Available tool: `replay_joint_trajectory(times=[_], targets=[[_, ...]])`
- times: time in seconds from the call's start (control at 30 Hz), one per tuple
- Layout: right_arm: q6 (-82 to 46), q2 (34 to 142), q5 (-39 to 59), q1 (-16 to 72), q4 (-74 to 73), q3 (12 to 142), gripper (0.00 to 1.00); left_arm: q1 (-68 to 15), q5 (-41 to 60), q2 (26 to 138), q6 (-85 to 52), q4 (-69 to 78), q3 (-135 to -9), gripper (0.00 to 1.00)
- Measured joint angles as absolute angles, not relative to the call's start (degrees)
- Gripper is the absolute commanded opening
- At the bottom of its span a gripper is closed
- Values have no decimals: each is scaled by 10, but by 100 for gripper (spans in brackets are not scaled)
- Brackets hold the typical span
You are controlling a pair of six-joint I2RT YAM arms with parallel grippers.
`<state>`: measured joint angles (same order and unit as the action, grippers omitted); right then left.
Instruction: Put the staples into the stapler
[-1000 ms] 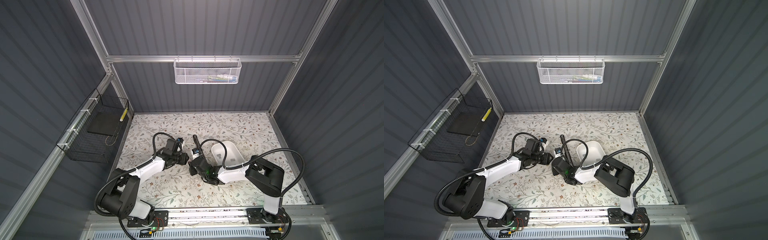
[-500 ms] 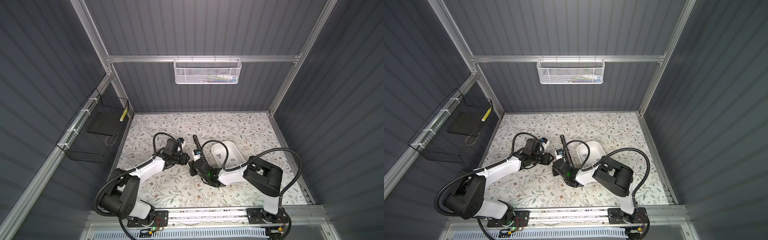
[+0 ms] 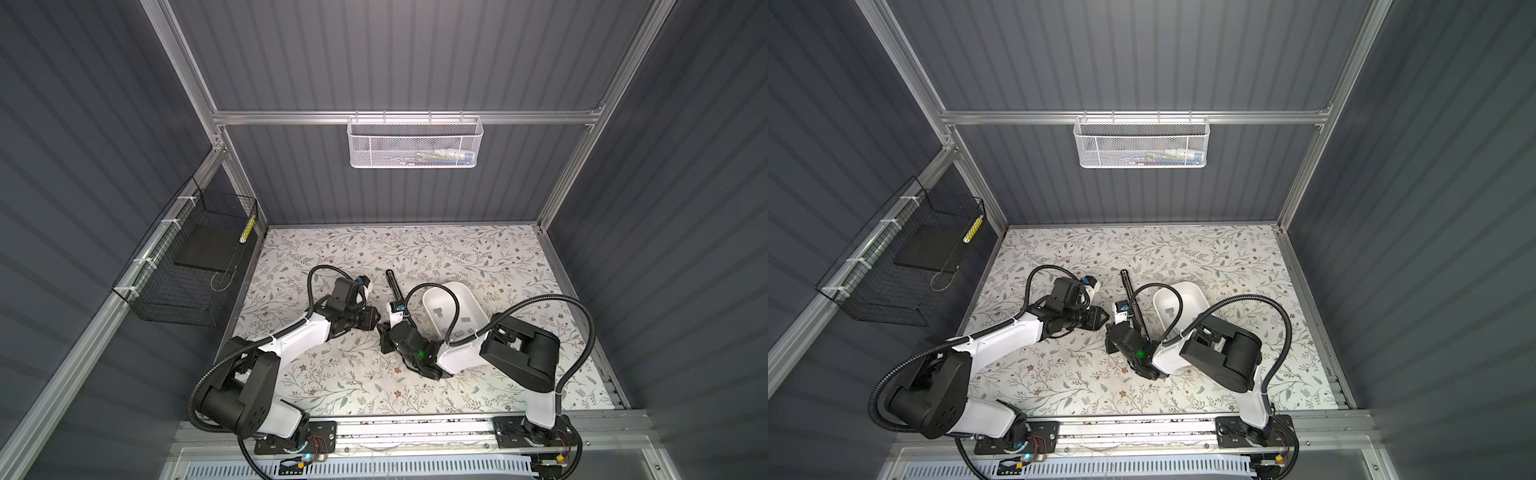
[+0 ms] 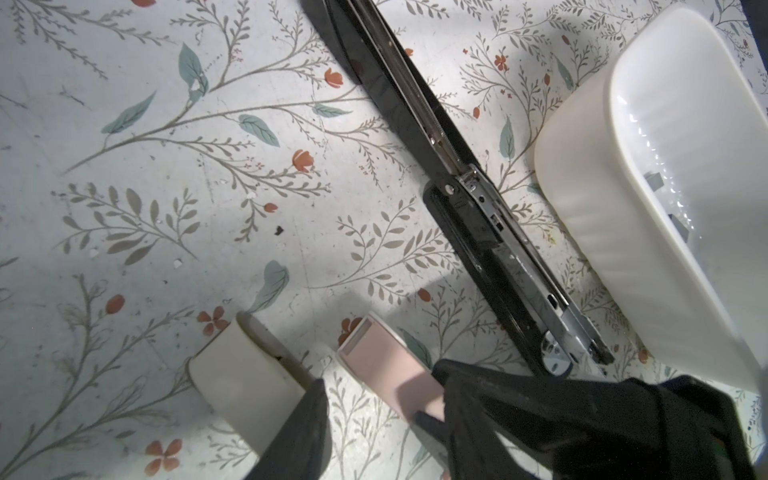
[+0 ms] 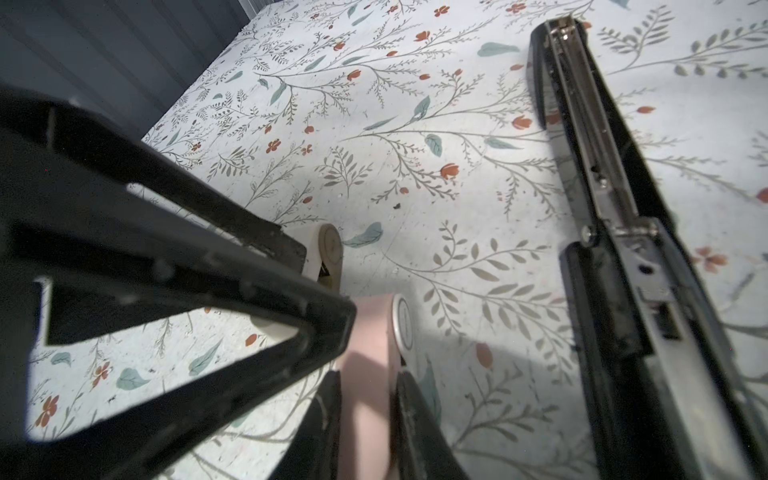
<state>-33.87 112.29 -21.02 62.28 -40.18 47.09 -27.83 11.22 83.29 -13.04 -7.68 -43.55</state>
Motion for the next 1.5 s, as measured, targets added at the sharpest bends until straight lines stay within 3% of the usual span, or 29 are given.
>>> replay_joint_trajectory(times=[0.37,0.73,1.03,1.17,1.5], targets=[[-302,1087,-211,622,-246,526,33,-278,103,827,-130,-77,-435,49],[-275,922,-259,623,-126,494,44,-278,92,766,-133,-77,-433,51],[-288,846,-285,623,-75,398,48,-278,90,715,-184,-61,-518,60],[-291,848,-277,623,-70,390,49,-278,84,702,-216,-9,-541,76],[-291,907,-259,618,-72,400,50,-278,49,745,-252,-12,-562,84]])
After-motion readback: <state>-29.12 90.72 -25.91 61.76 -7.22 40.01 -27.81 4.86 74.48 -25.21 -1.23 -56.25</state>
